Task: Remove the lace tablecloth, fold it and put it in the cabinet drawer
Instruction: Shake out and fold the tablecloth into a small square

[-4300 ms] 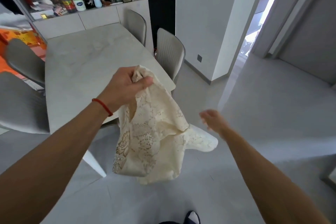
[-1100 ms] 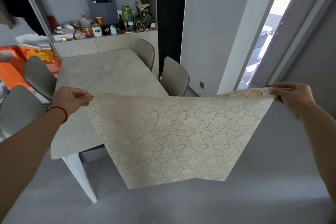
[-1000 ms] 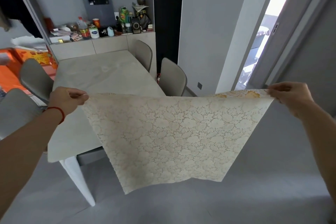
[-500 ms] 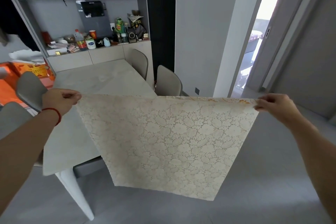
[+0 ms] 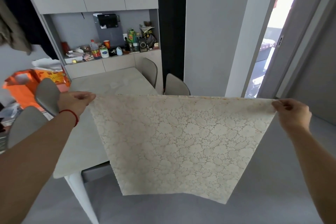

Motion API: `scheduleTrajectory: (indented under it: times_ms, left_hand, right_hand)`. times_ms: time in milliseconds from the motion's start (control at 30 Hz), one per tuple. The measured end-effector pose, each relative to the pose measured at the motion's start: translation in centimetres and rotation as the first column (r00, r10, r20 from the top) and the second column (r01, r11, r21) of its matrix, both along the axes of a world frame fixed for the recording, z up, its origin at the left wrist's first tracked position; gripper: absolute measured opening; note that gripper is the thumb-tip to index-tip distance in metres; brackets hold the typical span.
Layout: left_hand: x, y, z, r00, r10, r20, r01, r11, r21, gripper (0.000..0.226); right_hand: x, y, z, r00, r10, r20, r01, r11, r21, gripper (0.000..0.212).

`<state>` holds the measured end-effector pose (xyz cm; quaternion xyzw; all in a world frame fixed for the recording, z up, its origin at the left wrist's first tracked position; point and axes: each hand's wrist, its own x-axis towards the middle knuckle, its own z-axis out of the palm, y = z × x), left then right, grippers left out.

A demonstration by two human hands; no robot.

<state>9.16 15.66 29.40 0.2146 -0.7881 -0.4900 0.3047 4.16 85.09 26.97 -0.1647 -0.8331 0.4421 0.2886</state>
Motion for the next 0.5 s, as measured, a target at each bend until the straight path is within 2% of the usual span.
scheduleTrajectory:
  times_ms: [100, 167, 300, 400, 500]
  left_hand:
    - [-0.6, 1.0, 0.2, 0.997, 0.015, -0.074, -0.010, 0.998, 0.066, 0.007]
    - [-0.7, 1.6, 0.7, 0.993, 0.021, -0.113, -0.009, 0.995, 0.099, 0.022]
    - [-0.6, 2.9, 2.0, 0.985, 0.030, -0.168, -0.005, 0.989, 0.146, 0.026]
    - [-0.4, 3.8, 3.1, 0.979, 0.026, -0.204, -0.010, 0.997, 0.077, 0.009]
    - [-0.5, 5.0, 4.5, 0.972, 0.069, -0.225, -0.077, 0.997, -0.026, 0.023]
  right_hand:
    - [-1.0, -0.6, 0.8, 0.998, -0.054, -0.016, 0.051, 0.992, -0.112, 0.028]
    - [-1.3, -0.8, 1.4, 0.996, -0.083, -0.034, 0.075, 0.982, -0.175, 0.029]
    - [-1.7, -0.9, 2.5, 0.990, -0.117, -0.082, 0.100, 0.976, -0.192, 0.039]
    - [-1.8, -1.5, 3.6, 0.983, -0.138, -0.117, 0.116, 0.977, -0.179, 0.040]
    - [-1.9, -2.4, 4.9, 0.973, -0.166, -0.158, 0.136, 0.974, -0.183, 0.038]
